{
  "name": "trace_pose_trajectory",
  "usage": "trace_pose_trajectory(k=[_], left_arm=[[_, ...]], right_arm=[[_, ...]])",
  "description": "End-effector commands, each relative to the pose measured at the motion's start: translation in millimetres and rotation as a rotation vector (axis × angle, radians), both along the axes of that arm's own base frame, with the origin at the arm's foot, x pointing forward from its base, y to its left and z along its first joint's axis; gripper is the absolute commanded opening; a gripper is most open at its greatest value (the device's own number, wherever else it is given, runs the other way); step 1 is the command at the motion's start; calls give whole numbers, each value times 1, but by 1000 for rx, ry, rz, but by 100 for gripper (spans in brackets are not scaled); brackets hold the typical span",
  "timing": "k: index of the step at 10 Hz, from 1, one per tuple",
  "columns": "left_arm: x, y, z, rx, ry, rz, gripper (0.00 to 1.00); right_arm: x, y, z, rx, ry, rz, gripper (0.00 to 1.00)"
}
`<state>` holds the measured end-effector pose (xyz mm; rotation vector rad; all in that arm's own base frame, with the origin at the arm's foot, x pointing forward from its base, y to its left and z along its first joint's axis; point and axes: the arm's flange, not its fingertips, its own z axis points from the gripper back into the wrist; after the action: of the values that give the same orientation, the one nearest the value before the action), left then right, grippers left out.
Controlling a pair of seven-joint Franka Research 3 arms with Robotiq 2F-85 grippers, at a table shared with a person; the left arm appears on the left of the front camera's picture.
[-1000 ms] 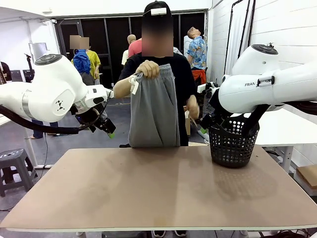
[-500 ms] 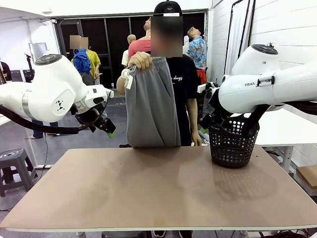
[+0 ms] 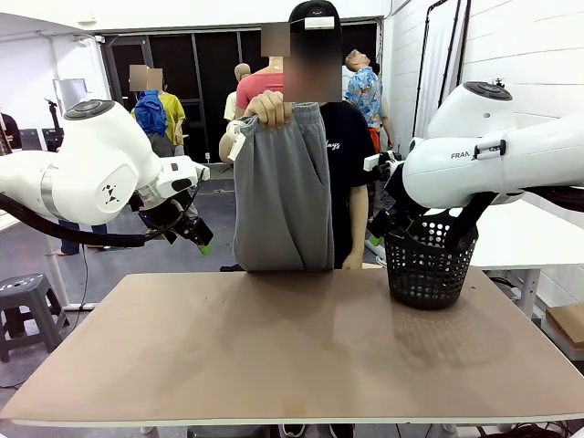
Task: Fold the training pants.
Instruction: Grab both ends of the Training pants handed by a person.
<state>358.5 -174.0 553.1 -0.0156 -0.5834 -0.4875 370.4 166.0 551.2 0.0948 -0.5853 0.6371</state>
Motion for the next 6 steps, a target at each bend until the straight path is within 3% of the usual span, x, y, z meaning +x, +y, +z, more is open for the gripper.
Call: trace_pose_trajectory(k=[1, 6], left_arm=[[1, 1, 0, 0, -2, -10, 100], [1, 1, 0, 0, -2, -10, 100]], right_arm=[[0, -1, -1, 0, 1, -2, 100], [0, -1, -1, 0, 1, -2, 100]])
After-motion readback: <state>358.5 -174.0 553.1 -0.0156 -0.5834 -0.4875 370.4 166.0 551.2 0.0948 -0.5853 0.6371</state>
